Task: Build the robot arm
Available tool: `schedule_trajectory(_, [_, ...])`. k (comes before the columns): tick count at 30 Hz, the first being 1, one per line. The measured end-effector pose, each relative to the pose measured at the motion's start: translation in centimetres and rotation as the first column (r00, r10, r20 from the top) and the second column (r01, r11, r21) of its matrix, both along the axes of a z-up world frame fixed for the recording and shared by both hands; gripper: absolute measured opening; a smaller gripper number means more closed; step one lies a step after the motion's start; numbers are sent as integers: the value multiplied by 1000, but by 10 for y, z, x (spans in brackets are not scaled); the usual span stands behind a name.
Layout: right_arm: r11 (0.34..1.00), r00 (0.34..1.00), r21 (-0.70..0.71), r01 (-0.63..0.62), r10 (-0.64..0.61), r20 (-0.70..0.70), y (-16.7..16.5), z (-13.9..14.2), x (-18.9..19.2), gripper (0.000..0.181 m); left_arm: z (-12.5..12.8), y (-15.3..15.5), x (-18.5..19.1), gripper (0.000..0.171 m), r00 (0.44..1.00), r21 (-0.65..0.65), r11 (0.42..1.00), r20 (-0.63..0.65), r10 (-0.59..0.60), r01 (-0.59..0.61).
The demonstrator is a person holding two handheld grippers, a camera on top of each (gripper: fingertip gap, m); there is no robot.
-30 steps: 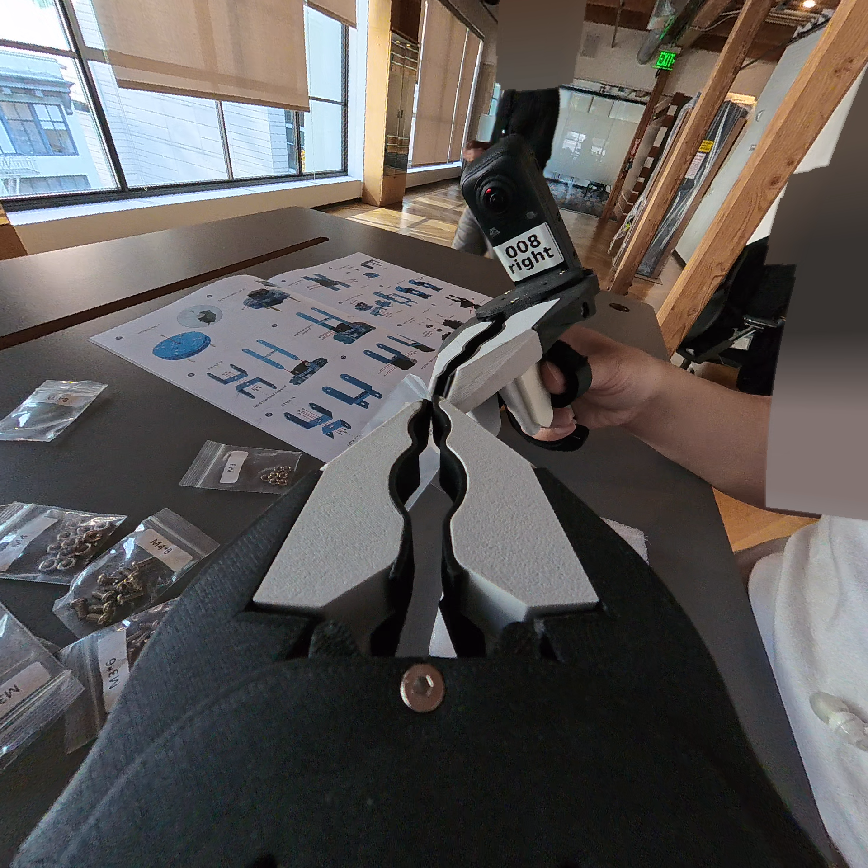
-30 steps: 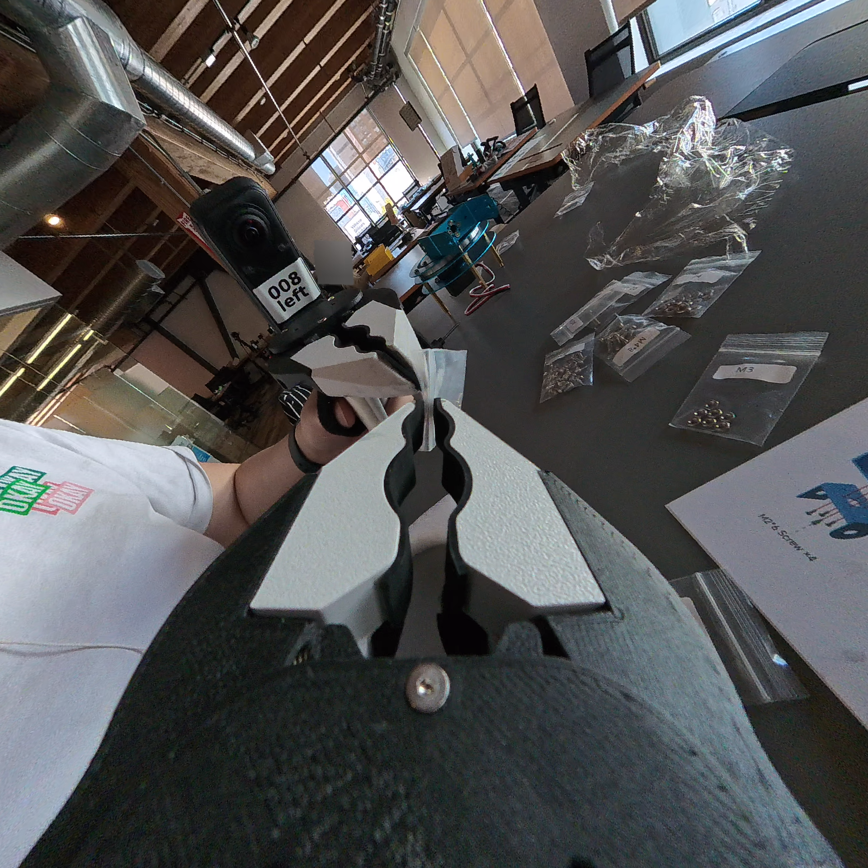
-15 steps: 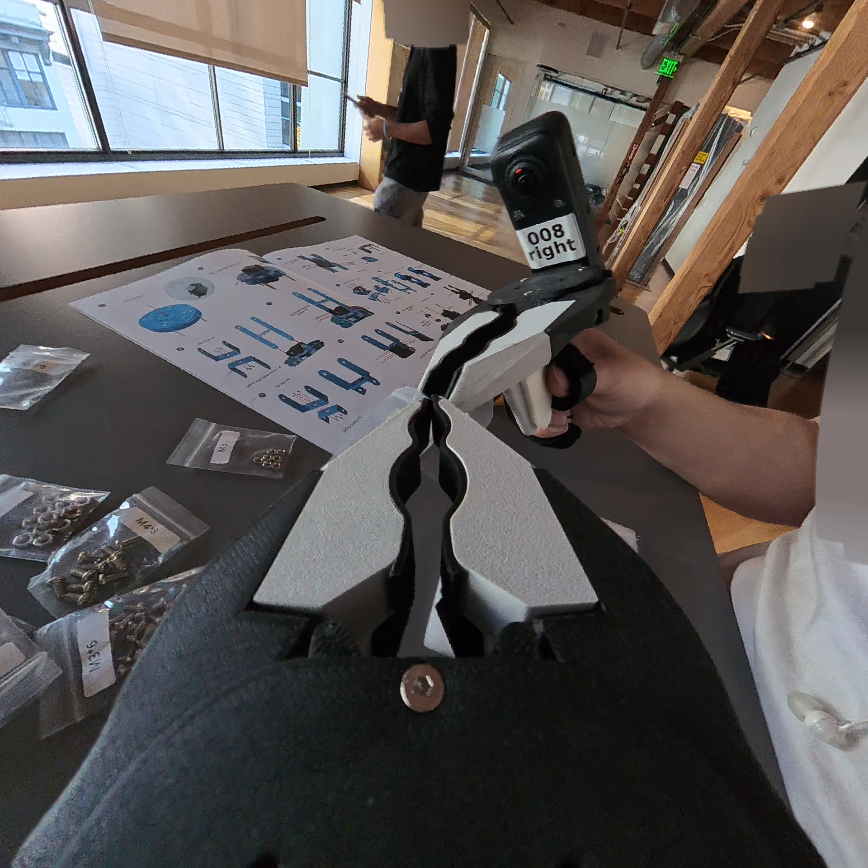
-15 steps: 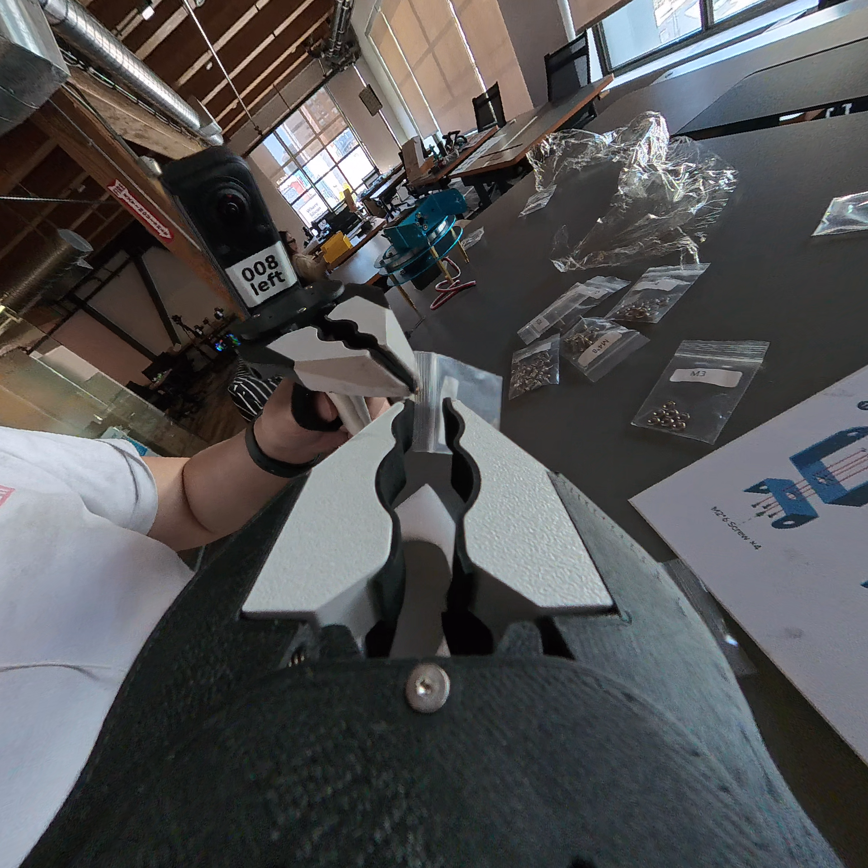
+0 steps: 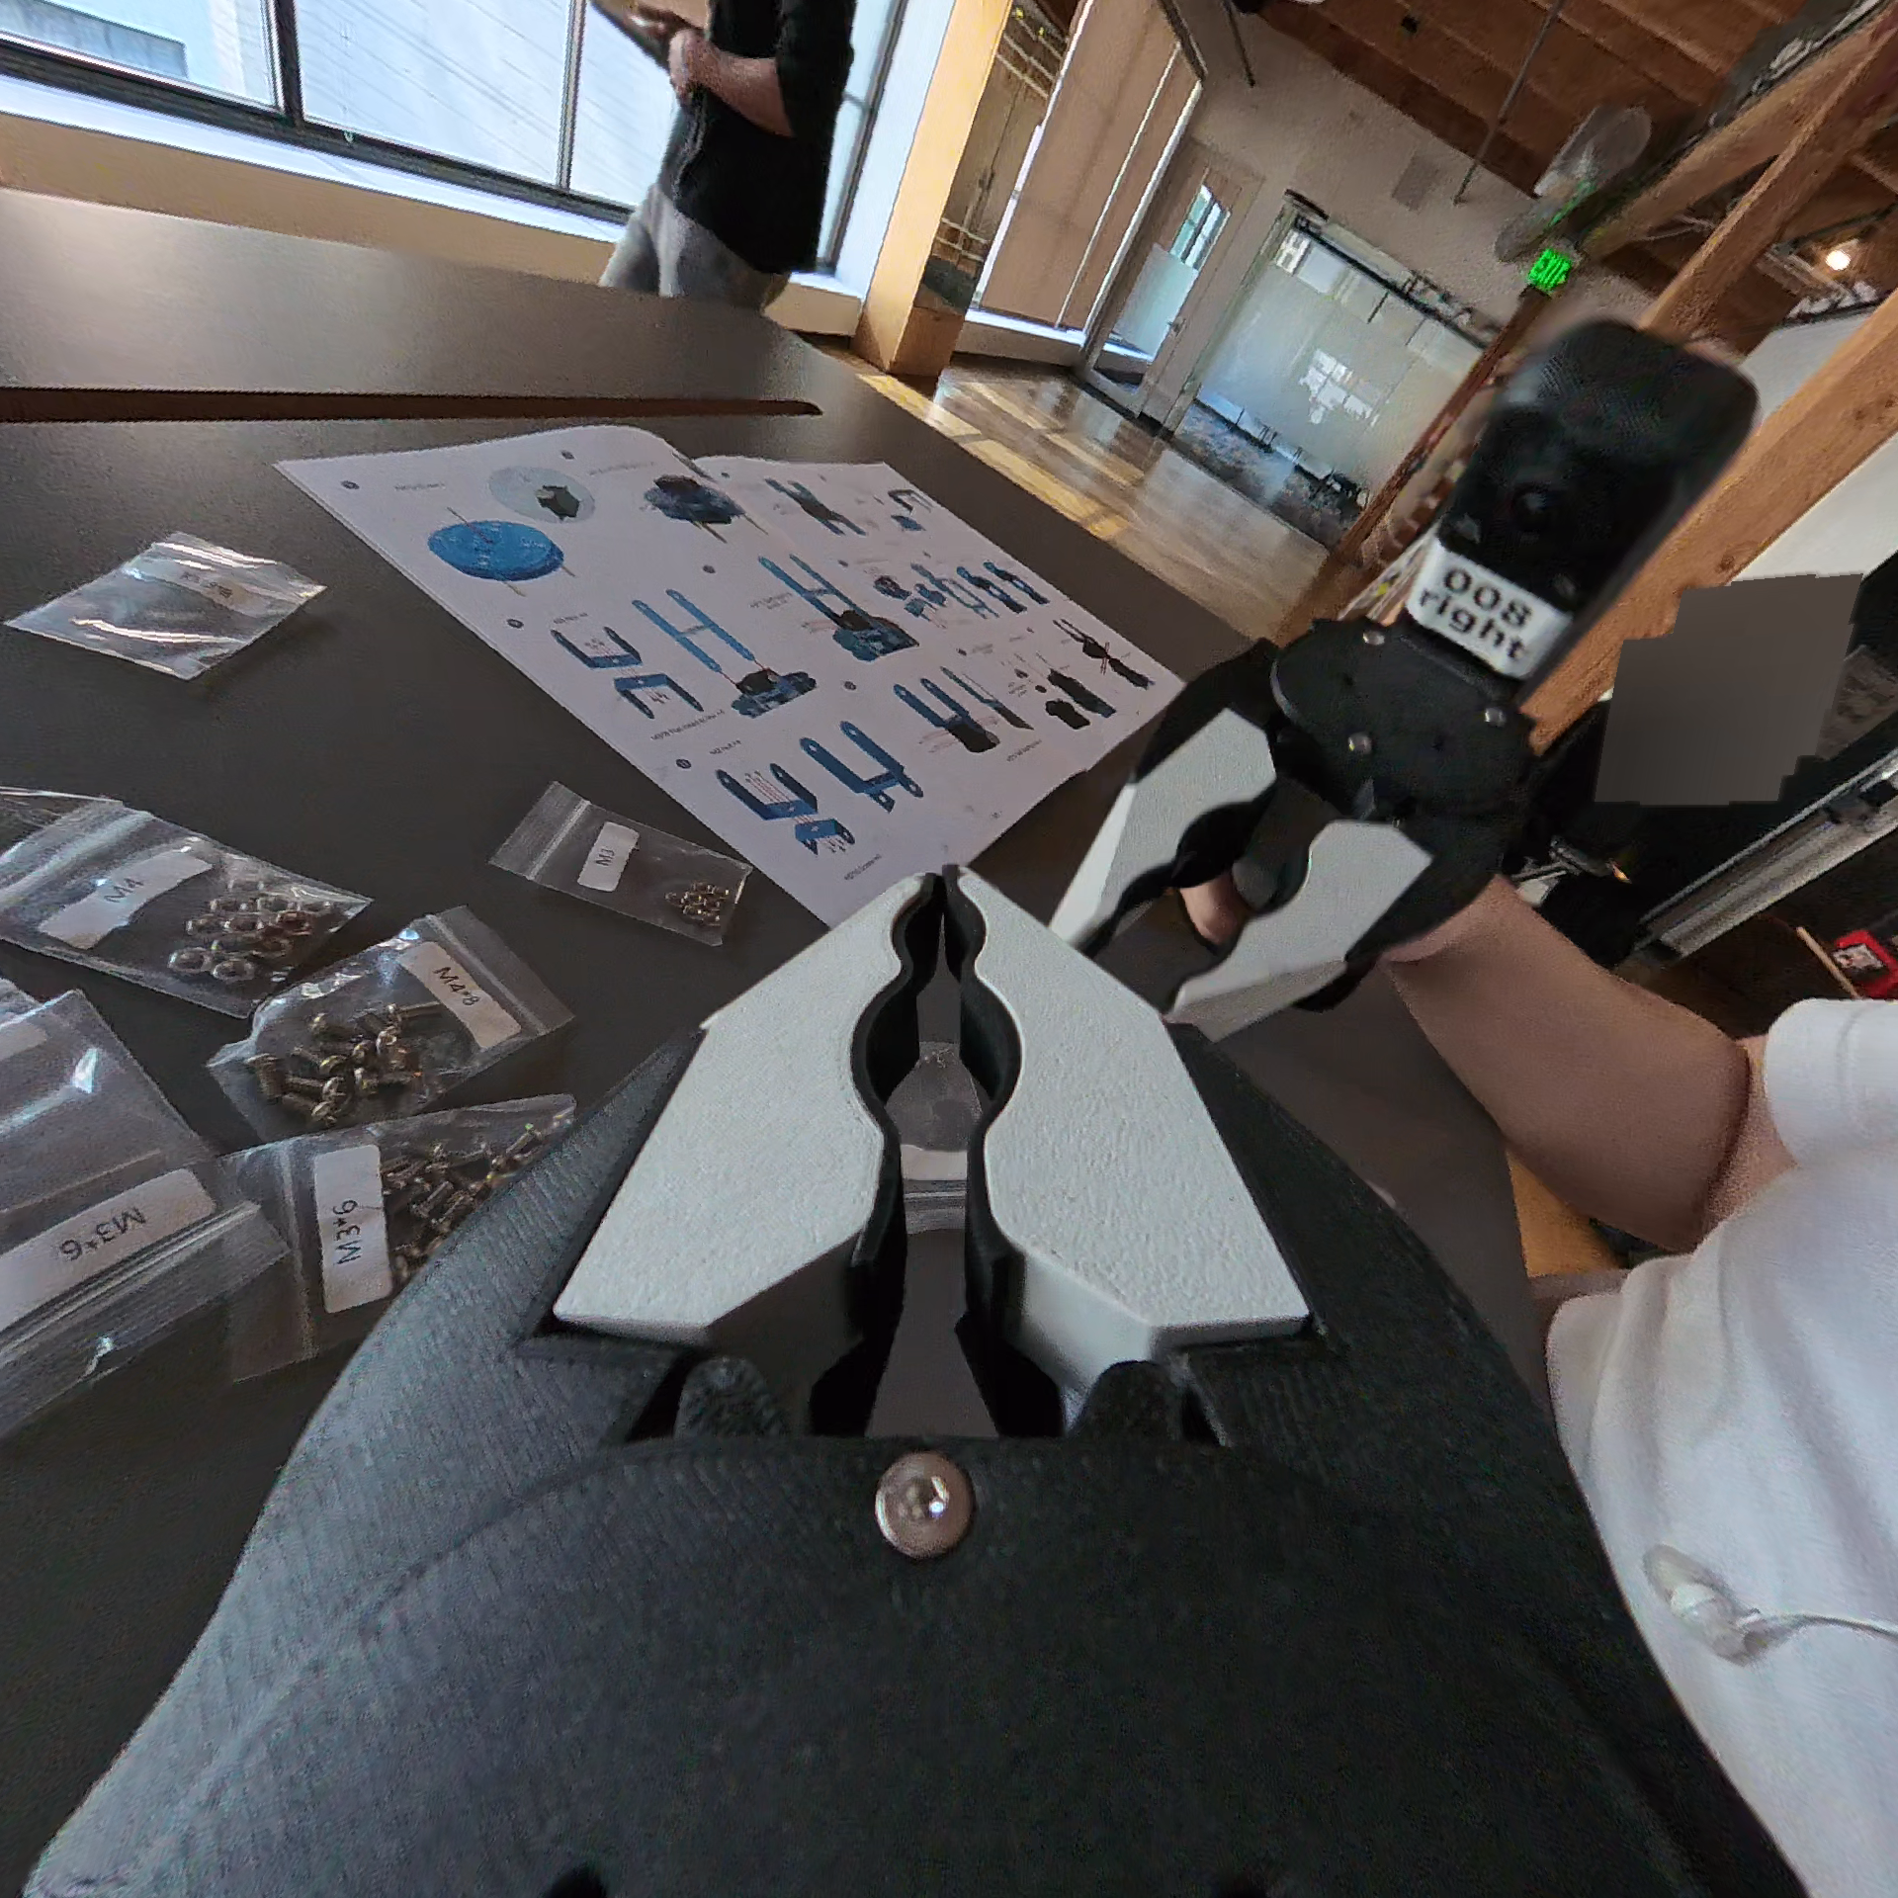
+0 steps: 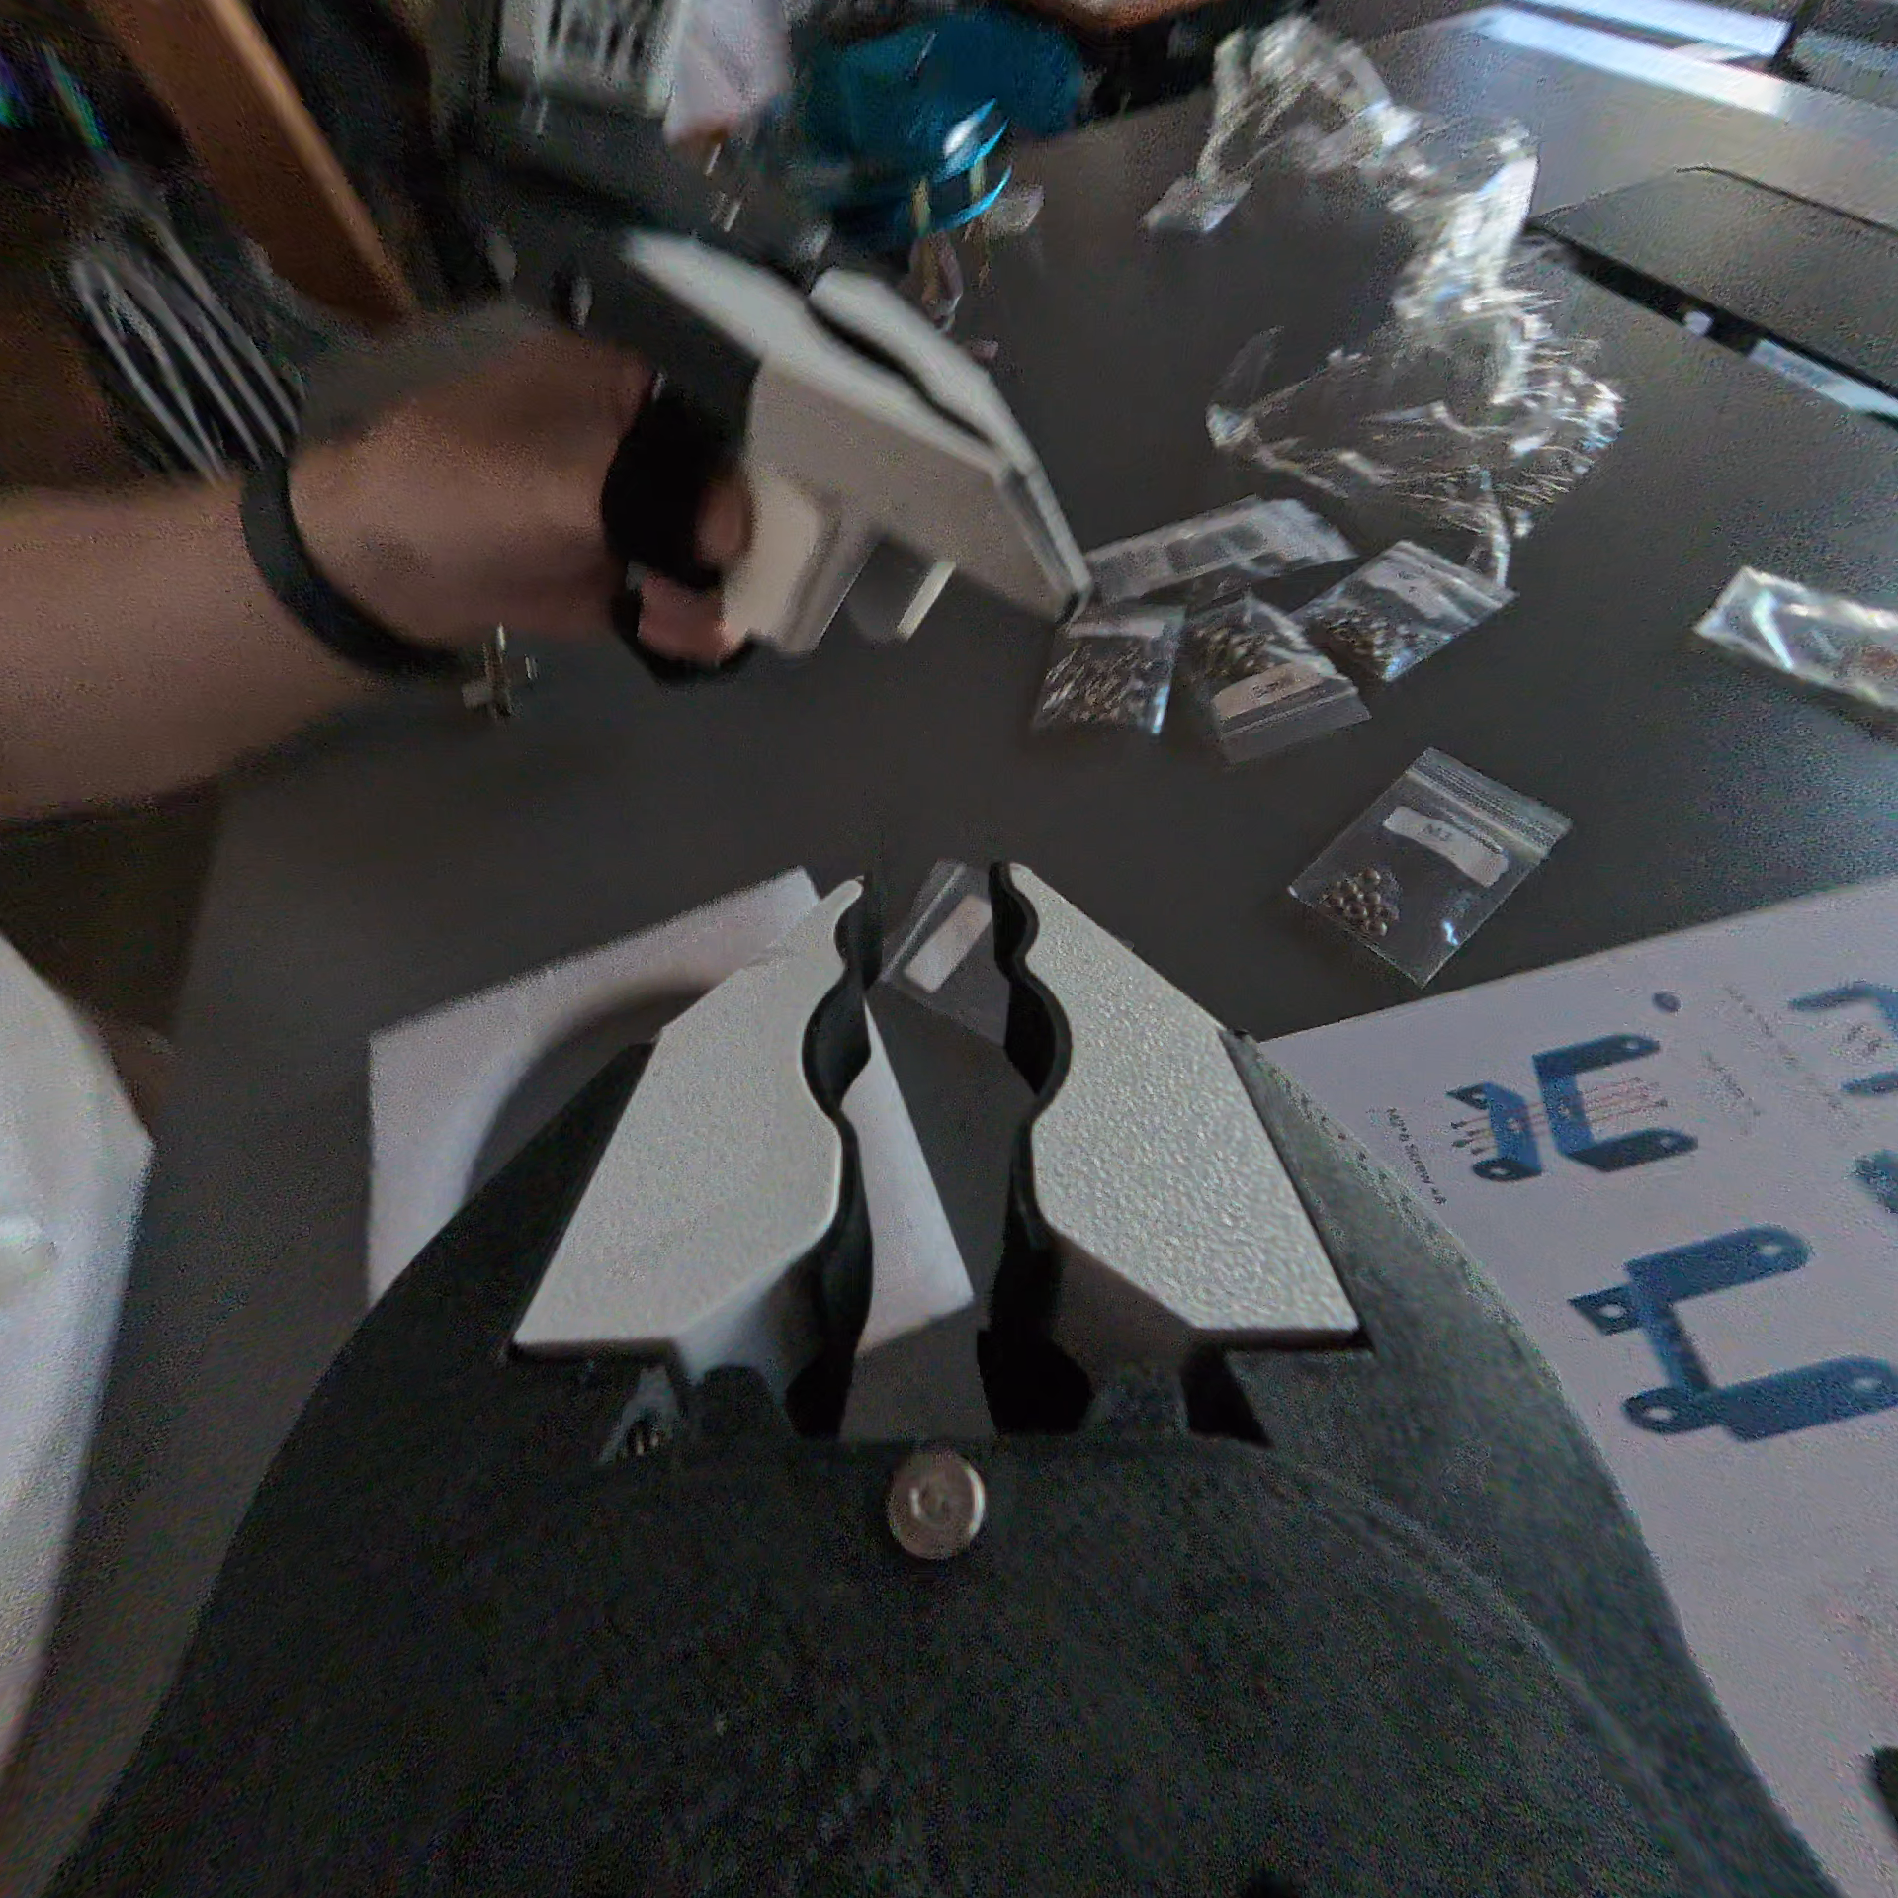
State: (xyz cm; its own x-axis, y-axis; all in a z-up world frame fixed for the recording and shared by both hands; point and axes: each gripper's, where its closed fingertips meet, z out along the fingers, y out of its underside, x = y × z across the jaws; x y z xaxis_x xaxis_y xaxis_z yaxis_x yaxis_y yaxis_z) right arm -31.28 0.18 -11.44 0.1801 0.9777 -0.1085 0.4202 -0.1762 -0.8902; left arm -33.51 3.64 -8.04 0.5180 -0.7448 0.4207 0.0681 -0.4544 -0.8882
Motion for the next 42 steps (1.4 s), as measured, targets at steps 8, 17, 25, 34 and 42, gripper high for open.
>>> schedule_trajectory(8, [869, 872, 262, -421, 307, 381, -4, -45, 7, 30, 7, -5, 4, 0, 994, -53, 997, 97, -51, 56])
schedule_trajectory(17, [809, 822, 273, -520, 388, 417, -8, -56, -10, 0, 5, -6, 6, 0, 995, -40, 997, 78, -67, 71])
schedule_trajectory(25, [979, 977, -60, -193, 186, -108, -11, 16, -4, 0, 19, -5, -6, 0, 991, -30, 998, 119, -54, 58])
schedule_trajectory(34, [841, 869, -461, -283, 21, -495, 7, 64, 22, 0, 53, -26, 2, 35, 923, -17, 978, 334, -192, 210])
schedule_trajectory(42, [783, 852, -534, -319, -10, -524, 10, 61, 25, 0, 13, -32, 32, 30, 960, 2, 968, 135, -247, 249])
